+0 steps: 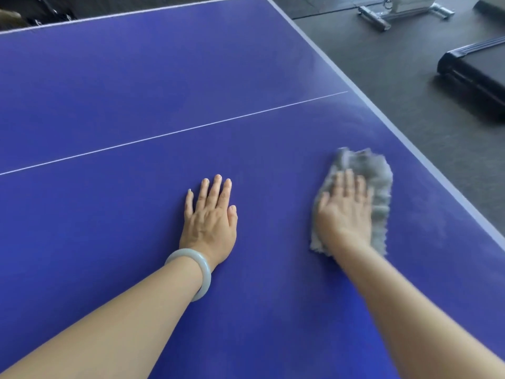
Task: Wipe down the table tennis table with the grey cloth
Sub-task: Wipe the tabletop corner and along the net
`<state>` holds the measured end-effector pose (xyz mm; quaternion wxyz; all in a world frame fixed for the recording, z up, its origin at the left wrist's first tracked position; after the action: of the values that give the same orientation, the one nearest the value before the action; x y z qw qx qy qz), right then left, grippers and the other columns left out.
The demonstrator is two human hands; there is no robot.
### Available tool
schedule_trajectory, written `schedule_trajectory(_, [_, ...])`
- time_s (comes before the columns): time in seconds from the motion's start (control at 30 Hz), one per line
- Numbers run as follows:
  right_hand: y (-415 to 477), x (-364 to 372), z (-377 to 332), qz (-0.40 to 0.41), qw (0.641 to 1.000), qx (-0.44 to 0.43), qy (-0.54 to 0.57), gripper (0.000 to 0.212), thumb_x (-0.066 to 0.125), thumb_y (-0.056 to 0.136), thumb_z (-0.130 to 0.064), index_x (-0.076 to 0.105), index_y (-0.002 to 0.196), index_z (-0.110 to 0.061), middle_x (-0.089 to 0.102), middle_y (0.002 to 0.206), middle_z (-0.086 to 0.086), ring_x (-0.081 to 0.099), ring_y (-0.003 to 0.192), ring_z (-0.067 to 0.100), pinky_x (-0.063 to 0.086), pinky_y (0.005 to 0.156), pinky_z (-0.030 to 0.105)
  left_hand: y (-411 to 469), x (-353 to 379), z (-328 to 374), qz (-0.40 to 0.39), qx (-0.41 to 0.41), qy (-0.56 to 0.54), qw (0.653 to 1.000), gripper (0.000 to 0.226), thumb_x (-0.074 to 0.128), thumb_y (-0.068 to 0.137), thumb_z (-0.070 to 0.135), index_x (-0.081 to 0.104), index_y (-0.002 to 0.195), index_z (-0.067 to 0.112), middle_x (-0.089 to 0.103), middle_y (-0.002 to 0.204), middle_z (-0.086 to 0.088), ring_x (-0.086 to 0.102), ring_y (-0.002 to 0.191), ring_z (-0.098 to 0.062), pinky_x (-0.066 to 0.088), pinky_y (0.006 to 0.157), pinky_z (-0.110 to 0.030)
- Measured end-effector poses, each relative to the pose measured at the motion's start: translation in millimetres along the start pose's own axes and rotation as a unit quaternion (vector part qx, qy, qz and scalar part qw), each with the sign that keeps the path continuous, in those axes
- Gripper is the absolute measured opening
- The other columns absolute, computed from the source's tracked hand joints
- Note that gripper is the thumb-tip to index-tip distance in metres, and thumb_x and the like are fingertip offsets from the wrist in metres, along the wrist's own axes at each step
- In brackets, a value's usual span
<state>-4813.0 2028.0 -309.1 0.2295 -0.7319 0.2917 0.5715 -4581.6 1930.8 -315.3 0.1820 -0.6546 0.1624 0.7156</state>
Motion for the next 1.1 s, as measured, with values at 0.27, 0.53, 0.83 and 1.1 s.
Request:
schedule_trajectory(0.27, [48.0, 17.0, -98.1, -0.063, 0.939, -0.337, 0.004, 0.053, 0.029, 0.104, -0.04, 0.03, 0.155, -0.025, 0.025, 0.163, -0.005, 0.014, 0.152, 0.015, -0.003, 0.123, 0.032, 6.2, -0.4, 3.4, -0.012, -0.008, -0.001, 1.0, 0.059, 0.017, 0.103, 0.039, 0.004, 0.159, 0.026, -0.002, 0.166, 0.006, -0.005, 0.153, -0.016, 0.0, 0.123, -0.047])
schedule_trajectory(0.53, [88.4, 14.7, -46.0, -0.039, 0.996, -0.081, -0.021, 0.061, 0.019, 0.102, -0.039, 0.007, 0.159, -0.023, 0.0, 0.167, -0.006, -0.006, 0.154, 0.02, -0.011, 0.123, 0.042, 21.0, -4.0, 7.4, -0.021, -0.013, 0.006, 1.0, 0.063, 0.003, 0.098, 0.043, 0.002, 0.159, 0.024, -0.002, 0.167, 0.005, -0.005, 0.153, -0.016, 0.0, 0.124, -0.047])
schedule_trajectory(0.83, [210.2, 2.4, -35.5, -0.074, 0.993, -0.096, -0.005, 0.06, 0.024, 0.102, -0.043, 0.016, 0.159, -0.024, 0.006, 0.167, -0.001, -0.001, 0.154, 0.019, -0.004, 0.124, 0.042, 32.4, -2.5, 7.4, -0.015, -0.014, 0.016, 1.0, 0.07, -0.005, 0.093, 0.048, 0.003, 0.159, 0.024, 0.0, 0.166, 0.004, -0.001, 0.153, -0.017, 0.001, 0.124, -0.046])
schedule_trajectory(1.1, [33.9, 0.0, -26.0, -0.084, 0.978, -0.191, 0.021, 0.063, 0.014, 0.1, -0.043, 0.012, 0.16, -0.024, 0.005, 0.167, -0.007, -0.003, 0.154, 0.016, -0.006, 0.124, 0.041, 33.3, -3.5, 6.6, -0.011, -0.02, -0.006, 1.0, 0.062, 0.016, 0.1, 0.043, 0.011, 0.159, 0.024, 0.005, 0.167, 0.004, 0.002, 0.153, -0.018, 0.002, 0.124, -0.047])
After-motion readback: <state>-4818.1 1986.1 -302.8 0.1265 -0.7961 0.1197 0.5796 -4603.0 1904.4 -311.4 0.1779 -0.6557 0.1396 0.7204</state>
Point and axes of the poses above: each hand's wrist, its own y-axis towards the middle knuckle, its own x-axis out of the palm, z = x × y, the point moved 3 cm from there along y, towards the middle knuckle
